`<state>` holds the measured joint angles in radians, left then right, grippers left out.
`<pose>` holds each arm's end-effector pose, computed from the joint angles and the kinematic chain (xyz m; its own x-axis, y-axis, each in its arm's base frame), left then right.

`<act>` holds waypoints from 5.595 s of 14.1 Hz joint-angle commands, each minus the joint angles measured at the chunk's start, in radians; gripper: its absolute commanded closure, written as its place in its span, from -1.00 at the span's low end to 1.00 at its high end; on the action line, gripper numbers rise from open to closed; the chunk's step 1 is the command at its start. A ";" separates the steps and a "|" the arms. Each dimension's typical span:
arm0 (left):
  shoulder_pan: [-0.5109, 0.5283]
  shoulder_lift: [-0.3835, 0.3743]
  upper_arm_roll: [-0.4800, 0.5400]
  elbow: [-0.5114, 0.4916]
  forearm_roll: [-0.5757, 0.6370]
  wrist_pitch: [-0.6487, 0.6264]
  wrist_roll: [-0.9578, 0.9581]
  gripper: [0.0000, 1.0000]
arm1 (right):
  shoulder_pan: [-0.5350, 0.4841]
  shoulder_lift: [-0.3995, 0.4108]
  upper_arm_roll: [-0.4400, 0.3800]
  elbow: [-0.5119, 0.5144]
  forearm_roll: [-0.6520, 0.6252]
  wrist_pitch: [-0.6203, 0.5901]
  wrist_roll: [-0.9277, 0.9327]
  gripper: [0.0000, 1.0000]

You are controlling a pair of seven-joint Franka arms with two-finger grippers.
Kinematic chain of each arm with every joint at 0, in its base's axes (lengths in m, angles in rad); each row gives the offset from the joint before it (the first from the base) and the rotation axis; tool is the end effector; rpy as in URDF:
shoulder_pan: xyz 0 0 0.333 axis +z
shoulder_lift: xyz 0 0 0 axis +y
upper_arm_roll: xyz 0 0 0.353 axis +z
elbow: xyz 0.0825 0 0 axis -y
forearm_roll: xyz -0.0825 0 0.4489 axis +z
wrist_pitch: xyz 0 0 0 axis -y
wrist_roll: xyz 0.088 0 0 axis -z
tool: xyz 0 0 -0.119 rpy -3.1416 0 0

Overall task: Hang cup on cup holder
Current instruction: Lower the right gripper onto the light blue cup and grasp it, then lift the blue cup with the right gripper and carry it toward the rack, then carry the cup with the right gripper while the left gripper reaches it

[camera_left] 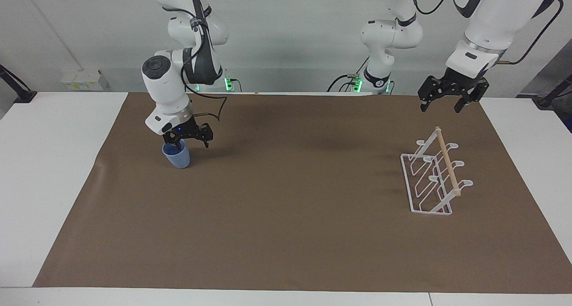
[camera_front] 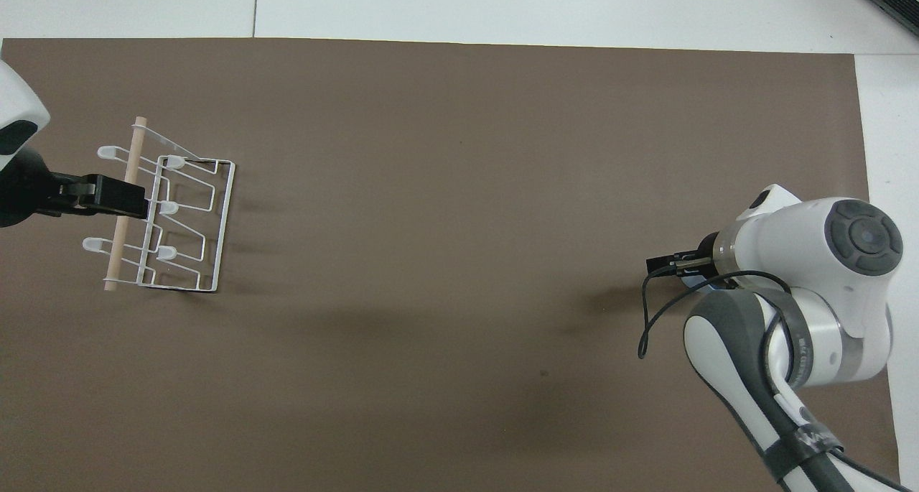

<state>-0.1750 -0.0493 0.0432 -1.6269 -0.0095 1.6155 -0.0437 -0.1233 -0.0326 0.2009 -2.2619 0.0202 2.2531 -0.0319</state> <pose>0.6016 -0.0802 0.6535 0.9955 -0.0874 0.0373 -0.0880 -0.9960 0.0133 0.5655 0.0448 0.3618 0.9950 0.0966 0.0234 0.0969 -0.9953 -0.0087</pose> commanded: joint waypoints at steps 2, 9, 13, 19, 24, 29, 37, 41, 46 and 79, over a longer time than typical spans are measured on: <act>0.002 -0.015 0.003 -0.013 -0.006 0.006 -0.004 -1.00 | -0.013 0.014 0.003 -0.024 0.012 0.052 -0.040 -1.00; 0.003 -0.015 0.003 -0.013 -0.006 0.006 -0.005 -1.00 | -0.035 0.025 0.003 -0.018 0.012 0.039 -0.034 -0.09; 0.002 -0.015 0.003 -0.013 -0.006 0.004 -0.007 -1.00 | -0.044 0.025 0.003 -0.015 0.012 0.029 -0.034 0.95; 0.002 -0.015 0.003 -0.013 -0.006 0.004 -0.007 -1.00 | -0.056 0.040 0.005 0.071 0.029 -0.096 -0.034 1.00; 0.002 -0.015 0.003 -0.013 -0.006 0.004 -0.007 -1.00 | -0.024 0.040 0.015 0.315 0.043 -0.316 -0.036 1.00; -0.003 -0.015 0.001 -0.011 -0.013 0.007 -0.004 -1.00 | 0.008 0.048 0.015 0.500 0.159 -0.366 -0.034 1.00; -0.009 -0.015 -0.009 -0.021 -0.078 0.029 -0.001 -1.00 | 0.066 0.099 0.018 0.588 0.431 -0.359 -0.034 1.00; -0.009 -0.015 -0.012 -0.021 -0.078 0.034 0.034 -1.00 | 0.245 0.094 0.018 0.561 0.468 -0.258 0.194 1.00; -0.018 -0.017 -0.012 -0.031 -0.105 0.073 0.272 -1.00 | 0.404 0.100 0.017 0.525 0.481 -0.121 0.415 1.00; -0.391 -0.169 -0.012 -0.482 -0.530 0.503 1.267 -1.00 | 0.395 0.079 0.014 0.519 0.900 -0.244 0.770 1.00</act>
<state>-0.5272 -0.2184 0.0163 -2.0875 -0.5218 2.0662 1.2595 0.2782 0.0606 0.2115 -1.7310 0.8872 2.0016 0.7176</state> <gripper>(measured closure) 0.000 0.947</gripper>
